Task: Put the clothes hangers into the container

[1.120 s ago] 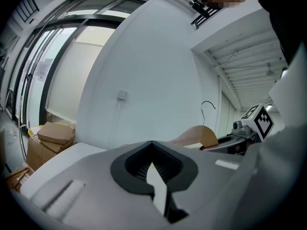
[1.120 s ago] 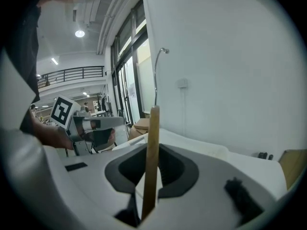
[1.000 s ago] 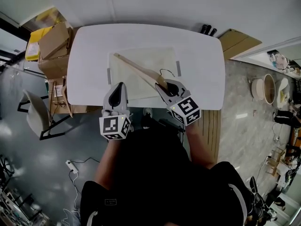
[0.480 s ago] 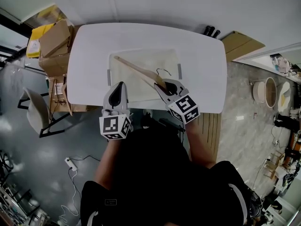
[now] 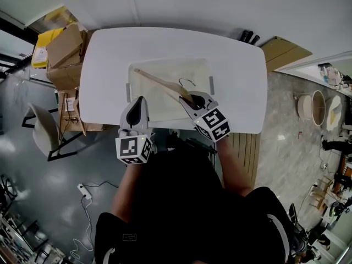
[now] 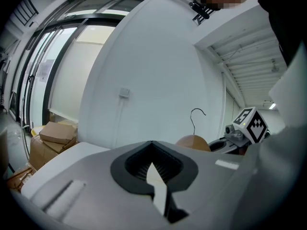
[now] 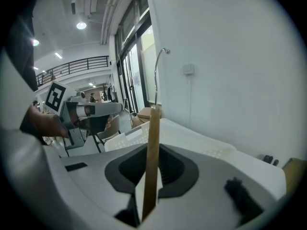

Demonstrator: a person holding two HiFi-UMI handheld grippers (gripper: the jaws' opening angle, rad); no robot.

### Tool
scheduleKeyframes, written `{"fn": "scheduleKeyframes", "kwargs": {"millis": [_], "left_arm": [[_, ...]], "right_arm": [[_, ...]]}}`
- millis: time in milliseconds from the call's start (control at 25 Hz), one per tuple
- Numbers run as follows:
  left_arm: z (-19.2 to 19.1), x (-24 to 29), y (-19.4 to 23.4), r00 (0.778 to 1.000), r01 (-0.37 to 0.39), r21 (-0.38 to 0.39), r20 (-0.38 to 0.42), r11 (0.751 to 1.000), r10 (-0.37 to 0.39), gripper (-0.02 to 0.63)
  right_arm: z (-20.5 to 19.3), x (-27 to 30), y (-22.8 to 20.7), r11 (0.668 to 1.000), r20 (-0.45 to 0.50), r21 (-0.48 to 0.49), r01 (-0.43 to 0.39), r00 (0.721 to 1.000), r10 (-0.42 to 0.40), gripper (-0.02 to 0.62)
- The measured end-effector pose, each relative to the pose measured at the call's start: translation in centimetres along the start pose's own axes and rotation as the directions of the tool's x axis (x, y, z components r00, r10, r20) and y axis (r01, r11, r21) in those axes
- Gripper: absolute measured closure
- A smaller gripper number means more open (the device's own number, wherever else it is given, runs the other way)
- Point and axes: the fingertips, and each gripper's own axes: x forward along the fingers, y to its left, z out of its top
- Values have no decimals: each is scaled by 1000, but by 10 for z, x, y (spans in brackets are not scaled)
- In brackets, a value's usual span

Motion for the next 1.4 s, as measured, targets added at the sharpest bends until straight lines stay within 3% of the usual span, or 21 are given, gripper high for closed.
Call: {"fn": "scheduleKeyframes", "kwargs": {"millis": [1400], "left_arm": [[-5,9,10,1000,-17,-12,-17,1000,17,603]], "right_arm": [[-14,45,-13,999,-218,-45,-22,976,12,535]]}}
